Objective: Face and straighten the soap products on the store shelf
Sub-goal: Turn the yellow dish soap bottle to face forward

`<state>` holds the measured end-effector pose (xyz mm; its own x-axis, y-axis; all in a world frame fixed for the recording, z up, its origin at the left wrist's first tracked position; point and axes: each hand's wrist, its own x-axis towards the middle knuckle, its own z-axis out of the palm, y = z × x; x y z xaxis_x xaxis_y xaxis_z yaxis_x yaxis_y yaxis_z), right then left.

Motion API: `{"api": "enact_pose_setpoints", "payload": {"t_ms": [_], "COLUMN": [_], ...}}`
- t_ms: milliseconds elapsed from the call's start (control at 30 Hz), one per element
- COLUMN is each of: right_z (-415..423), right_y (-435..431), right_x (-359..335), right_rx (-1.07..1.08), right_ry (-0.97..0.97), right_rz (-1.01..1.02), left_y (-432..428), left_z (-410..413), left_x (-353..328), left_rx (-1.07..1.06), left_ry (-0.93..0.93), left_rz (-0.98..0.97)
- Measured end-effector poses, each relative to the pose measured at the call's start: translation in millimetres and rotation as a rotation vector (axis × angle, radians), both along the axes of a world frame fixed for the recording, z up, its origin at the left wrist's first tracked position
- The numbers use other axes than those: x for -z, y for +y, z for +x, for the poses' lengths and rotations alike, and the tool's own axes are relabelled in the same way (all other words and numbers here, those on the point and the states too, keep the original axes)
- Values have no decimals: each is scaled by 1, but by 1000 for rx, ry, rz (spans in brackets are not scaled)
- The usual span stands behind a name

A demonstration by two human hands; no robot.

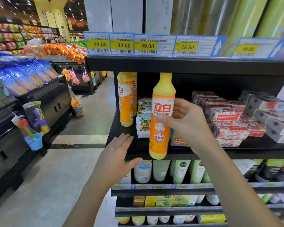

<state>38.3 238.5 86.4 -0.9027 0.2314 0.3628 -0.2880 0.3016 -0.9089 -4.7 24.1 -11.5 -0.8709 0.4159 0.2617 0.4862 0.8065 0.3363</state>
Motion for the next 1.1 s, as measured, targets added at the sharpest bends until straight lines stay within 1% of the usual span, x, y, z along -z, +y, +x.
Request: {"api": "enact_pose_setpoints", "payload": {"t_ms": [100, 233, 333, 400, 533, 700, 1100], "right_z": [-4, -11, -14, -16, -17, -18, -17], "right_y": [2, 7, 12, 15, 19, 24, 32], "right_x": [0, 4, 4, 4, 4, 5, 8], "right_rx": [10, 22, 19, 8, -21, -42, -72], "right_ry": [13, 20, 18, 16, 10, 5, -32], "right_rz": [30, 39, 50, 62, 97, 113, 111], "left_y": [0, -4, -5, -5, -6, -2, 0], "left_z": [-6, -8, -10, -10, -11, -10, -11], "left_x": [12, 21, 24, 26, 27, 28, 30], "left_rx": [-18, -40, -46, -46, -42, -68, -61], "left_ry": [15, 136, 163, 165, 98, 146, 123], "left_rz": [-77, -188, -214, -205, -165, -162, -15]}}
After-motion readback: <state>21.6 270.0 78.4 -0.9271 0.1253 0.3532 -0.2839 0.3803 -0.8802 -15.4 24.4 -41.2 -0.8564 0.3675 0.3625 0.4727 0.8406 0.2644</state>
